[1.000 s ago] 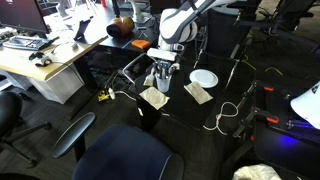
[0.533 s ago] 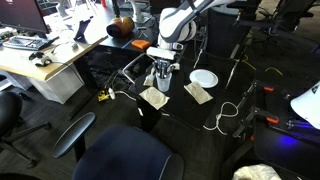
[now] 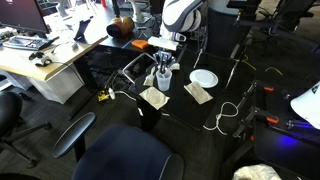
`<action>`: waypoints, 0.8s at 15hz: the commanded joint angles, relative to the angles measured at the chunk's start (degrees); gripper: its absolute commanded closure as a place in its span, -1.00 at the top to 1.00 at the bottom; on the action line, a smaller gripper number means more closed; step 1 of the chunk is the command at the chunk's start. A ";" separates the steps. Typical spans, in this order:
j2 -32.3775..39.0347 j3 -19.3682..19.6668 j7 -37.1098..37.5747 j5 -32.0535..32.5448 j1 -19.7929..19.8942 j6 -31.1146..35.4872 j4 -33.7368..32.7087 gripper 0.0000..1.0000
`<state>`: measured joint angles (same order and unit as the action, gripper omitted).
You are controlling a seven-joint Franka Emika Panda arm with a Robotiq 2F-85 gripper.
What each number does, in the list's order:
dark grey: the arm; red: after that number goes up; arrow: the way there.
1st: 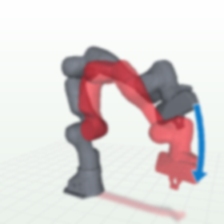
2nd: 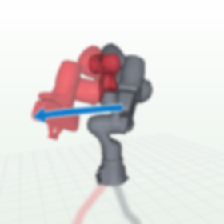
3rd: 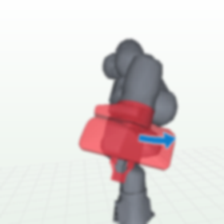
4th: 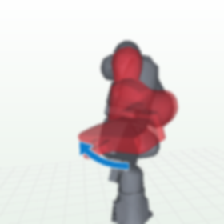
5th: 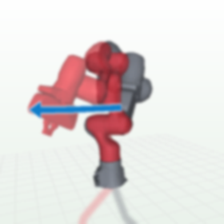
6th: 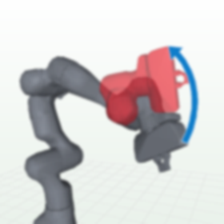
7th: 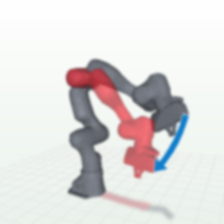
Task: Move the marker from the clear cup and place it on the table
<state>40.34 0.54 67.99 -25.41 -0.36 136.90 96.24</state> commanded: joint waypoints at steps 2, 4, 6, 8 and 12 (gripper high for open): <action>-10.86 -1.55 -5.34 -2.79 0.97 3.54 10.71 -0.91; -14.89 -1.81 -7.73 -3.58 0.86 4.71 14.40 -0.91; -19.12 -2.10 -9.90 -4.69 0.61 6.65 18.52 -0.91; -23.31 -2.23 -11.77 -4.81 -0.07 8.71 22.90 -0.91; -30.41 -2.33 -12.84 -2.92 -2.19 12.94 31.72 -0.91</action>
<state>16.89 -1.43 56.69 -28.44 -1.25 145.76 119.24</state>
